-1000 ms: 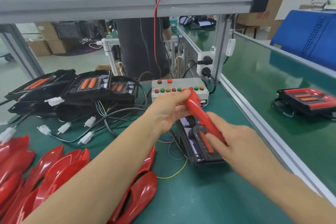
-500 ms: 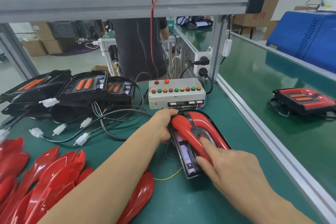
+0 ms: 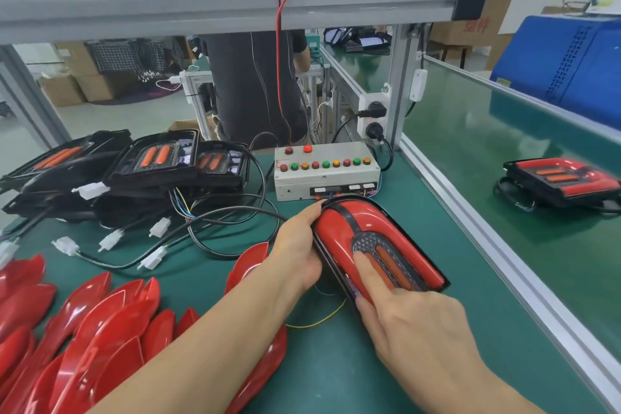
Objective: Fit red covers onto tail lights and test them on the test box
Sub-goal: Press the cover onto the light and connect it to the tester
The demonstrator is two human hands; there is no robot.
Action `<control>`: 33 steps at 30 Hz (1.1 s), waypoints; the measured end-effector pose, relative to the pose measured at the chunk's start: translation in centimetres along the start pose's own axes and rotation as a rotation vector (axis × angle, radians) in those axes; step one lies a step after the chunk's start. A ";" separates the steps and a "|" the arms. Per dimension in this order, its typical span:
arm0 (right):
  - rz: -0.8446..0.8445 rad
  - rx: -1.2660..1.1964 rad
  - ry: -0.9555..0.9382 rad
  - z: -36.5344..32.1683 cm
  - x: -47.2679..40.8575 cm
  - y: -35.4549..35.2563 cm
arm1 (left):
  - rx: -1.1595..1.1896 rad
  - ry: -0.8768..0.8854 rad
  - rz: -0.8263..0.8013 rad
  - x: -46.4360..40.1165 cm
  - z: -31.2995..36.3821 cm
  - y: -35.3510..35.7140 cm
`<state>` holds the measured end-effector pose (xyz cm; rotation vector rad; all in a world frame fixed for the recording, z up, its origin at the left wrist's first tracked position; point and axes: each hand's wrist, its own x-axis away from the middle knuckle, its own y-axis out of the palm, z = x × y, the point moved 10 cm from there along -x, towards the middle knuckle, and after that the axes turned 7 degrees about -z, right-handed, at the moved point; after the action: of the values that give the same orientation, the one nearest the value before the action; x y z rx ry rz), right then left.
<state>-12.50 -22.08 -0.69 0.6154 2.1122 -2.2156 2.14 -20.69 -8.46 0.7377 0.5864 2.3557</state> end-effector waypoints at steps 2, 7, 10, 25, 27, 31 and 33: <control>0.011 -0.014 0.013 0.1 0.3 0.3 | -0.002 0.005 -0.042 0.3 0.0 0.3; -0.118 -0.022 0.054 0.8 0.4 1.0 | -0.127 0.092 -0.117 0.6 0.8 0.8; -0.207 -0.283 0.150 3.1 1.0 0.8 | -0.079 0.109 -0.110 0.6 1.6 0.9; -0.398 -2.124 0.486 2.4 1.6 7.3 | -0.124 0.294 -0.195 3.1 5.0 2.3; -0.381 -2.066 0.448 2.5 1.4 7.2 | -0.136 0.310 -0.204 3.3 5.1 2.4; -0.305 -1.963 0.423 2.9 1.1 7.0 | -0.202 0.306 -0.220 3.4 5.2 2.5; -0.282 -1.940 0.408 2.9 1.0 6.8 | -0.220 0.266 -0.237 3.4 5.0 2.6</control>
<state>-12.30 -25.21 -7.46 0.4495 3.1111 0.6482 1.90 -19.21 -2.08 0.2433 0.4843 2.2626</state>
